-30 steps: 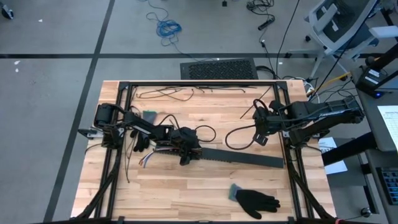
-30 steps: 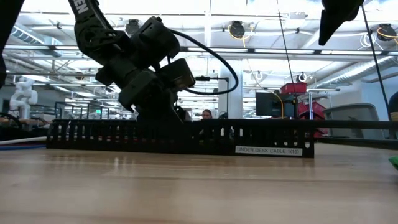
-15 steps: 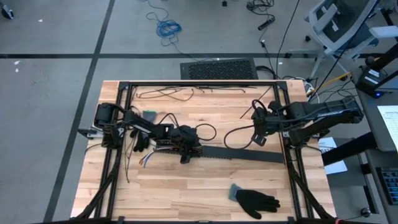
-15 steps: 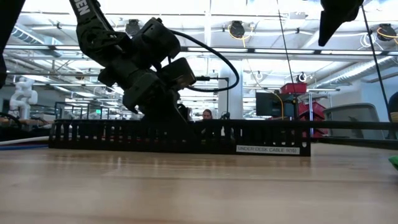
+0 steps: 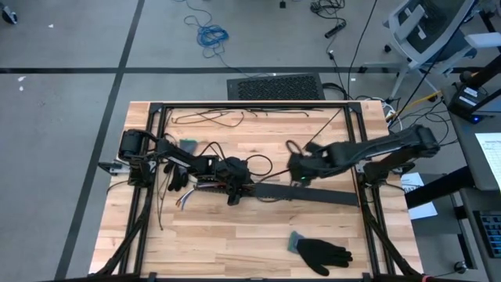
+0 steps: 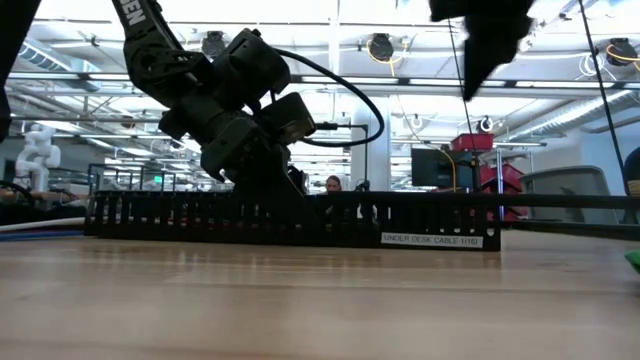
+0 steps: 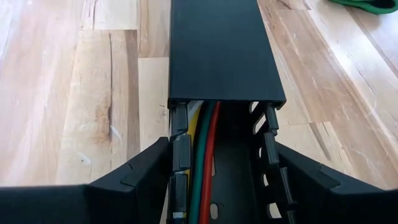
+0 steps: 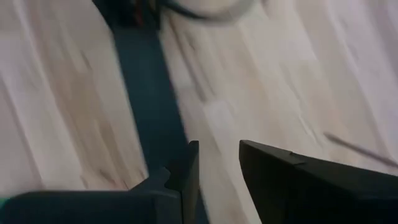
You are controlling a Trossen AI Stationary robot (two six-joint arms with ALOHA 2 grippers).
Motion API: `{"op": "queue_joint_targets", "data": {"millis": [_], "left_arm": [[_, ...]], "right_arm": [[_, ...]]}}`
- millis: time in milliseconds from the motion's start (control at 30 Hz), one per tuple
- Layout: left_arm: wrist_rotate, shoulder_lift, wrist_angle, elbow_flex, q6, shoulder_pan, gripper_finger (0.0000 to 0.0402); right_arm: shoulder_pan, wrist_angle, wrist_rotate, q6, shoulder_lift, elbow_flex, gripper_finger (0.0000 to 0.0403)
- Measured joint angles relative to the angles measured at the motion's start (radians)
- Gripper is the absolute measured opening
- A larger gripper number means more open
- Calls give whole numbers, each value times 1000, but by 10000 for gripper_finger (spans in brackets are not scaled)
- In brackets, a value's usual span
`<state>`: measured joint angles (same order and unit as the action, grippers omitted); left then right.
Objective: Ziptie cables
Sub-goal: Close the cable duct with the cable duct cover
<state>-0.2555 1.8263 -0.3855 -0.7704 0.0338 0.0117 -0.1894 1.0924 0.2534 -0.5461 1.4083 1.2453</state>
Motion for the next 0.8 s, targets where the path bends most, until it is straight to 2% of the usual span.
{"op": "queue_joint_targets", "data": {"millis": [133, 267, 367, 567, 800], "left_arm": [[0, 0, 0, 0, 0, 0, 236], [0, 0, 0, 0, 0, 0, 236], [0, 0, 0, 0, 0, 0, 236], [0, 0, 0, 0, 0, 0, 236], [0, 0, 0, 0, 1, 0, 235]], "right_arm": [[8, -154, -14, 39, 120, 0, 107], [31, -186, -109, 61, 239, 0, 107], [31, -230, -132, 63, 300, 0, 107], [31, -225, -157, 11, 358, 0, 107], [24, -205, -173, 16, 362, 0, 107]]}}
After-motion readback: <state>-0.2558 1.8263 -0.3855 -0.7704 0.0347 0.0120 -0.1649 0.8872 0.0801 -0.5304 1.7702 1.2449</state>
